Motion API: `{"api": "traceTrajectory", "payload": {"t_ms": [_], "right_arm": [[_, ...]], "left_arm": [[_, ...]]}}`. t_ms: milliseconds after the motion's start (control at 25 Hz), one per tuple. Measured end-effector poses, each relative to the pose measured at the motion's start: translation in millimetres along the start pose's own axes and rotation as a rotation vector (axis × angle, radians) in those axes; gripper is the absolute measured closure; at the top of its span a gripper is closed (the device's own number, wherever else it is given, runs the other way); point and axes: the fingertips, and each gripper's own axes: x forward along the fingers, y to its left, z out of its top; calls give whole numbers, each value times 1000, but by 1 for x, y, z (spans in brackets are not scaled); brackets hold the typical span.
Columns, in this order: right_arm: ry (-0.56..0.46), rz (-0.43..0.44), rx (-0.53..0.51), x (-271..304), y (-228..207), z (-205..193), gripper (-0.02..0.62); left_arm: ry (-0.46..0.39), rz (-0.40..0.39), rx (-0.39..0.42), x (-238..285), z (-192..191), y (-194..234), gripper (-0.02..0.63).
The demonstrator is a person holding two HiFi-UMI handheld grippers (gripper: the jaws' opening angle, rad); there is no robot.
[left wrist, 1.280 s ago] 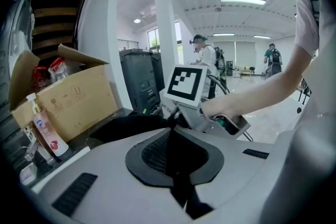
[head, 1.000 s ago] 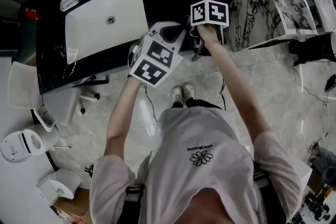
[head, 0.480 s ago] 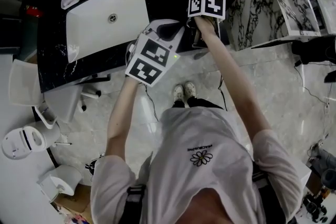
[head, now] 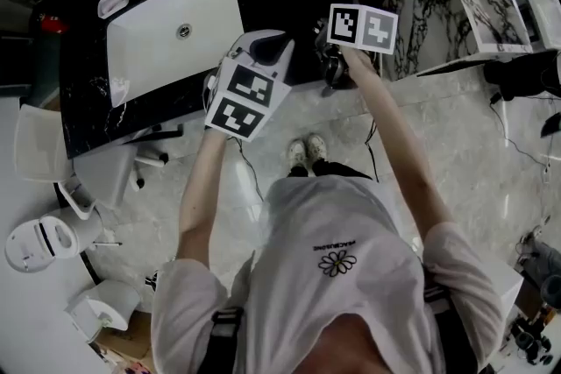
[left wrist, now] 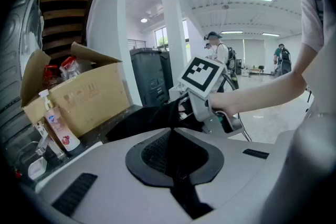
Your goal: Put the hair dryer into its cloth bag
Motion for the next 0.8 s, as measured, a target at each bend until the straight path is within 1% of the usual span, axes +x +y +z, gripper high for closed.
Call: {"api": "traceTrajectory", "payload": {"t_ms": [80, 280, 440, 640, 800], "right_arm": [[-7, 7, -8, -11, 0, -5, 400], [-59, -40, -84, -44, -8, -13, 400], [-90, -49, -126, -69, -14, -19, 400], [-80, -69, -234, -96, -13, -38, 400], [-46, -73, -248, -108, -17, -59, 400]], "left_arm": [[1, 6, 10, 0, -1, -1, 580], [12, 32, 24, -3, -6, -5, 580], [18, 48, 75, -4, -11, -10, 580], [63, 60, 149, 0, -23, -21, 580], [112, 69, 209, 8, -36, -29, 580]]}}
